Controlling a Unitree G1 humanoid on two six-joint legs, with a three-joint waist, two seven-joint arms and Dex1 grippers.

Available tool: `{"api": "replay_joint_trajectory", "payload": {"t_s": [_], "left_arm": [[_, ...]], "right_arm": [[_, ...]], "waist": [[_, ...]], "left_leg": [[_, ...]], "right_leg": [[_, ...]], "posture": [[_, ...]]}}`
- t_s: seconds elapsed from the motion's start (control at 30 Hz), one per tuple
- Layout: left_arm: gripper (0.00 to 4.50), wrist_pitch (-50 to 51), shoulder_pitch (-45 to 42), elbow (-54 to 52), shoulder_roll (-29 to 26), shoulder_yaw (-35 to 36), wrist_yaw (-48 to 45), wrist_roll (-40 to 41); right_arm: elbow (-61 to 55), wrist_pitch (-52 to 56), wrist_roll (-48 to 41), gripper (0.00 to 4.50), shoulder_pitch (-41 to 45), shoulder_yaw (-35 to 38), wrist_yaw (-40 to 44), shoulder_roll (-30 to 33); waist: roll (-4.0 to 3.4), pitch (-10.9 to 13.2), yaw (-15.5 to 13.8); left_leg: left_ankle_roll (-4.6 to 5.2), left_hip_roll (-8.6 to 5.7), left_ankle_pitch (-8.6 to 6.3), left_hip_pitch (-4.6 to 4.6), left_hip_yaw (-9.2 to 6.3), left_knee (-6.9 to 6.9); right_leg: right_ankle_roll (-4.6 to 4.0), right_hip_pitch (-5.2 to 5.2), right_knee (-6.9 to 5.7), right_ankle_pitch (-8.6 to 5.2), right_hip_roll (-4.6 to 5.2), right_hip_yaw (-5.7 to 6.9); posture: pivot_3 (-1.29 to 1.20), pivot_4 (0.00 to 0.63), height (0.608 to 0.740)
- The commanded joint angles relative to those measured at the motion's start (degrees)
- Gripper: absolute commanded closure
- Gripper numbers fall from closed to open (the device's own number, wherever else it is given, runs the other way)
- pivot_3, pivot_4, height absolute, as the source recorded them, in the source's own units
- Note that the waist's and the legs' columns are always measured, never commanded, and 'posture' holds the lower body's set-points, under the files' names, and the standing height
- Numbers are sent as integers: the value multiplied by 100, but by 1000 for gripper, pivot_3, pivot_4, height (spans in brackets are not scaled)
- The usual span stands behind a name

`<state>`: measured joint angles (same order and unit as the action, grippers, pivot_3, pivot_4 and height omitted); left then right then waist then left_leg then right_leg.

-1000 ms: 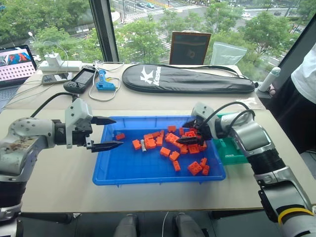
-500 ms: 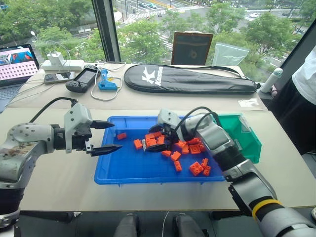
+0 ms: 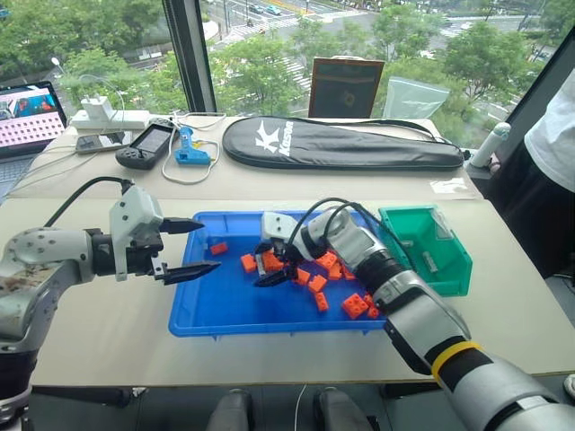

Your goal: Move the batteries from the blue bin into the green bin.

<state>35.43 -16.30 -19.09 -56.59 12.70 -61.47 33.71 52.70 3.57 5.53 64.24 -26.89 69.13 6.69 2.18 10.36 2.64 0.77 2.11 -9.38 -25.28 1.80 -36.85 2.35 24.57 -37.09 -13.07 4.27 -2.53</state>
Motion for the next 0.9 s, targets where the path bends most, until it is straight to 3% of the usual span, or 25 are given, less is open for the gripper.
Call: {"api": "replay_joint_trajectory", "payload": {"t_s": [0.03,0.13,0.23,0.37,0.57,0.77,0.9], "left_arm": [[0,-8,-8,-147,-50,194,66,67],[0,-24,-4,-155,-48,180,88,62],[0,-44,-14,-152,-36,157,102,56],[0,-86,-47,-120,-13,100,100,37],[0,-157,-231,11,44,-74,47,-4],[0,-181,-674,116,243,-434,-172,78],[0,-264,-1262,507,531,-780,-330,-11]], "right_arm": [[425,-289,309,26,263,-68,-103,-123],[608,-342,419,26,317,-49,-49,-182],[672,-342,440,648,345,22,-34,-206],[617,-339,444,1993,334,69,21,-158],[77,-115,126,1996,386,409,234,40],[-1829,1093,-402,1996,140,870,719,661],[-3444,2258,-691,1996,-312,1270,687,1480]], "waist": [[0,0,0],[0,0,0],[0,0,0],[0,0,0],[0,0,-17],[-1,1,-29],[0,0,-84]], "left_leg": [[0,0,0,0,0,0],[-1,0,0,2,0,0],[-1,0,0,3,-1,0],[-2,0,0,4,-1,0],[-3,-2,1,3,-2,0],[-4,-5,2,0,-4,0],[-4,-6,2,0,-9,0]], "right_leg": [[0,0,0,0,0,0],[-1,-1,0,0,0,1],[-1,-3,0,0,1,1],[-2,-3,-1,0,1,2],[-2,-4,-1,0,3,3],[-1,-4,0,0,5,6],[-1,-9,-1,0,4,12]], "posture": [[0,150,733],[0,150,733],[0,150,733],[0,150,733],[0,150,733],[0,150,733],[0,150,733]]}}
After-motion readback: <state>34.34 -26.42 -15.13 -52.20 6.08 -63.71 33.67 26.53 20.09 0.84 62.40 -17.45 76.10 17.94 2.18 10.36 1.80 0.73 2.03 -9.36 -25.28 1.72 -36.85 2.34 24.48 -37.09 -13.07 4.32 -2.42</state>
